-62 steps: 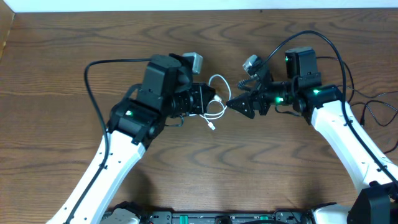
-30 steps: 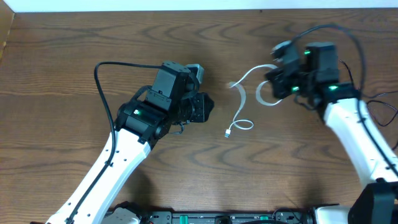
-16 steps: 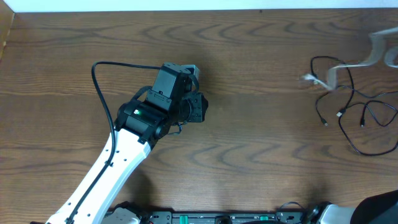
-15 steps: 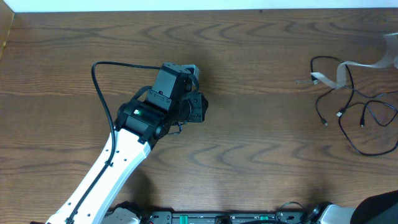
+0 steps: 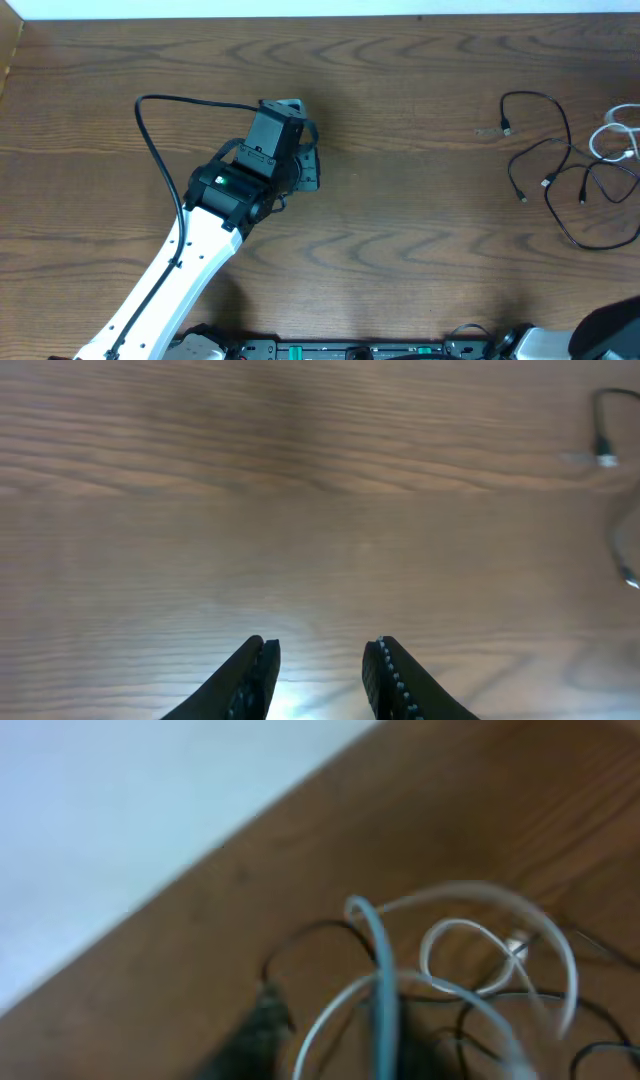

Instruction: Untangle cables

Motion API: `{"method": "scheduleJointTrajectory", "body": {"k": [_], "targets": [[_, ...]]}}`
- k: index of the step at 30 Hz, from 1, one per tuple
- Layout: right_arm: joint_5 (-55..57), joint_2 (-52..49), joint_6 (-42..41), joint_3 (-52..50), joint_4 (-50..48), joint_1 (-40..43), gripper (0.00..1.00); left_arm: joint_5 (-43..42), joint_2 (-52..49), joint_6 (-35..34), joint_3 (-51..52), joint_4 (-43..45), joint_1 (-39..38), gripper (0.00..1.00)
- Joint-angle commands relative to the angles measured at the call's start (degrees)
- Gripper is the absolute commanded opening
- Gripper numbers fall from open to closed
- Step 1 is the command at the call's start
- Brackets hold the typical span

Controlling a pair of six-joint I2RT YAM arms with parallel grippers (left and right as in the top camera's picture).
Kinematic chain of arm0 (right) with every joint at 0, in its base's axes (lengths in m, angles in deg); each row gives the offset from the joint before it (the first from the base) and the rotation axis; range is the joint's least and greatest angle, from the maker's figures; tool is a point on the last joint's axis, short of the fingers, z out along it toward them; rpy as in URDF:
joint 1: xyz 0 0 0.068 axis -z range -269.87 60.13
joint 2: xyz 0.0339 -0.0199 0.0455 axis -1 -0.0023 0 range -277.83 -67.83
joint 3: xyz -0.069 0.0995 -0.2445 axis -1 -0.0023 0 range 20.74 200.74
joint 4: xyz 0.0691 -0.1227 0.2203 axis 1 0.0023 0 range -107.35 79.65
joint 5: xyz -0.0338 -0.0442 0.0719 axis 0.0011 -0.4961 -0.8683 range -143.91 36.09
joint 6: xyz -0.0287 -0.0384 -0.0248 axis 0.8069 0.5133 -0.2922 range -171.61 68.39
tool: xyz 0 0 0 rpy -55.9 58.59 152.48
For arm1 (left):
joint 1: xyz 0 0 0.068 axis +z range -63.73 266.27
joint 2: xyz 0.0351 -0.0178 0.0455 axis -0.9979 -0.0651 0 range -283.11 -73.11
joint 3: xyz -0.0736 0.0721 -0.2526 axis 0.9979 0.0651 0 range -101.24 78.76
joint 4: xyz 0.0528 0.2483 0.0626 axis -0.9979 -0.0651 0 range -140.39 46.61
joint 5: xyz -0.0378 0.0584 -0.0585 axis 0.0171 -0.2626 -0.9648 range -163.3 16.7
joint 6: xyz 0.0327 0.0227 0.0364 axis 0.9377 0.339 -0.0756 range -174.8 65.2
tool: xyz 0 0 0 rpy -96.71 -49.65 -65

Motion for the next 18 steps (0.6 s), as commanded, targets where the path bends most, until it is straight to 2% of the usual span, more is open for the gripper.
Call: {"method": "scheduleJointTrajectory", "body": {"k": [1, 2, 3, 6, 8, 13, 18], "targets": [[2.7, -2.5, 7.5, 0.7, 1.3, -1.3, 0.57, 5.2, -0.2, 0.3, -0.2, -0.6, 0.1, 0.34], [2.6, -3.0, 7.8, 0.7, 1.7, -1.6, 0.71, 5.2, -0.2, 0.3, -0.2, -0.8, 0.2, 0.34], [1.8, -3.4, 9.0, 0.7, 2.1, -2.0, 0.8, 5.2, -0.2, 0.3, -0.2, -0.8, 0.2, 0.34], [-0.9, -4.0, 14.0, 0.7, 4.0, -3.9, 0.96, 5.2, -0.2, 0.3, -0.2, -0.8, 0.3, 0.34], [-0.9, -4.2, 14.5, 0.7, 5.5, -5.4, 0.99, 5.2, -0.2, 0.3, -0.2, -0.8, 0.3, 0.34], [0.1, -5.1, 17.5, 0.7, 9.7, -10.3, 0.99, 5.7, -0.2, 0.3, -0.2, -0.8, 0.6, 0.34], [3.8, -7.0, 20.1, 0.7, 14.2, -18.2, 0.99, 13.5, -0.5, 0.3, -0.2, -0.7, 2.1, 0.38]]}}
